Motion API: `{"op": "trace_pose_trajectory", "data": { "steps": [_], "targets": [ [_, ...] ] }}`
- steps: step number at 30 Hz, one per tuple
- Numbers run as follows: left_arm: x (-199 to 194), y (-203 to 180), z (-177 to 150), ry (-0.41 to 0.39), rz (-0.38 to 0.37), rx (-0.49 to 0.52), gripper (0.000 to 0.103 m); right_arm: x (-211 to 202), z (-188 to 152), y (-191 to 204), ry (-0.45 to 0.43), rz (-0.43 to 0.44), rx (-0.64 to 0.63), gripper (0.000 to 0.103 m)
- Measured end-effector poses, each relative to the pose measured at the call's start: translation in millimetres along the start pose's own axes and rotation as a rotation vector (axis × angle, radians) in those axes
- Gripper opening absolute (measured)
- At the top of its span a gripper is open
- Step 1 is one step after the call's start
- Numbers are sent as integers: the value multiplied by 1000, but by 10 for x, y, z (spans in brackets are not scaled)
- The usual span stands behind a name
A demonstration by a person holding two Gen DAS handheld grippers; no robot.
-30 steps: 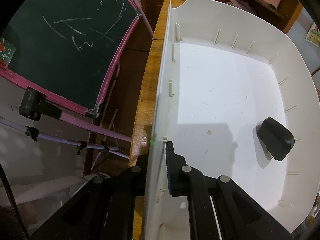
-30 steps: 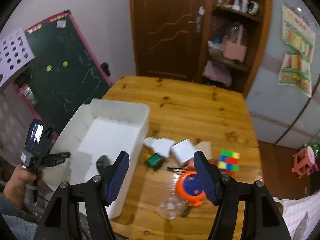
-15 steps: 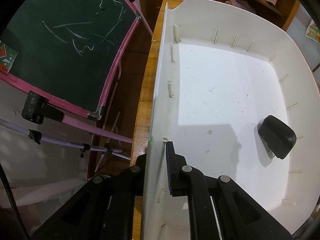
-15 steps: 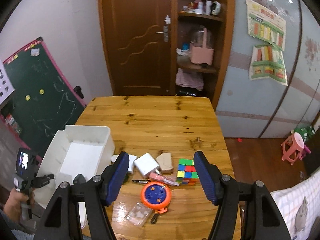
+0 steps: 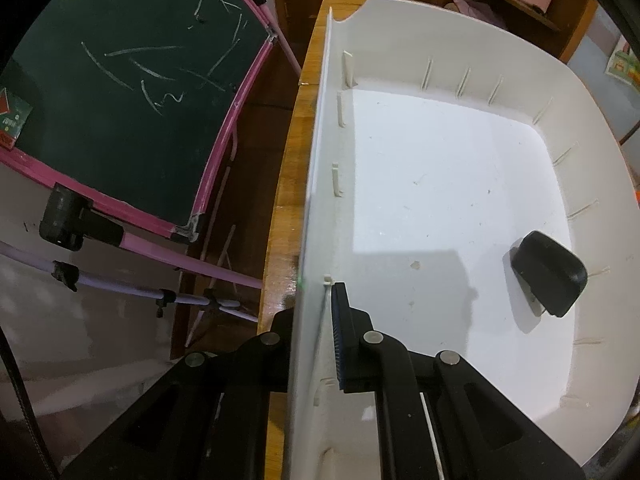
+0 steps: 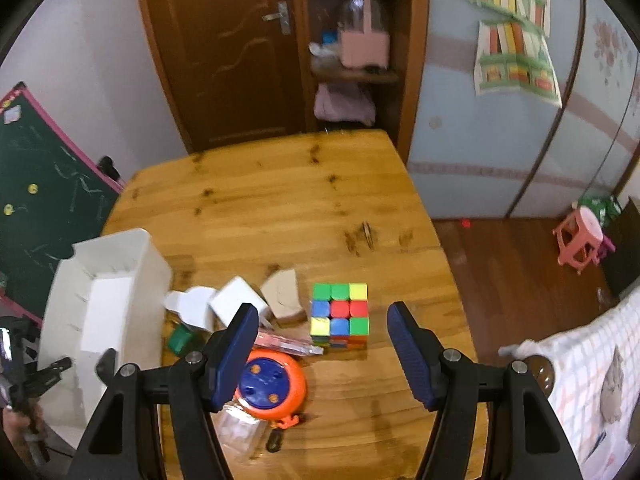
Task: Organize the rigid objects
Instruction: 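Move the right gripper back over the table to the Rubik's cube, then grasp the Rubik's cube with the right gripper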
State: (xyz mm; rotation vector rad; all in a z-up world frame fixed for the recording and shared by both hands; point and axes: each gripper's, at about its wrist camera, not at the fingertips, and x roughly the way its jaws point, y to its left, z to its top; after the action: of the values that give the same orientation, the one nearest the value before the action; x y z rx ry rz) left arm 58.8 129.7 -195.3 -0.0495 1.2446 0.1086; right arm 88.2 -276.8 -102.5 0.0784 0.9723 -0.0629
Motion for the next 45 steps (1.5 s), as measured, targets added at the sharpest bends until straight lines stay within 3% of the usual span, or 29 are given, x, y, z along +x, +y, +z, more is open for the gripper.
{"op": "trace_pose_trajectory", "data": {
  "steps": [6,12,23,25,26,34,45],
  "targets": [
    [-8,-19,-2,0,6,16,10,573,-10,-80,114,-42,31,68],
    [-15,14,1,-2,-35,2,10,988,33,-139,186,-44,65,68],
    [8,59,8,5,-45,-11,7,1373,42,-121,256,-56,70,68],
    [16,69,10,9,-50,-14,6,1414,36,-149,263,-42,87,66],
    [14,65,13,10,-49,-13,6,1434,38,-161,265,-30,98,58],
    [21,65,13,21,-51,-20,6,1269,25,-171,205,-46,127,57],
    [-4,91,-35,12,-78,-47,6,269,167,107,36,28,85,57]
  ]
}}
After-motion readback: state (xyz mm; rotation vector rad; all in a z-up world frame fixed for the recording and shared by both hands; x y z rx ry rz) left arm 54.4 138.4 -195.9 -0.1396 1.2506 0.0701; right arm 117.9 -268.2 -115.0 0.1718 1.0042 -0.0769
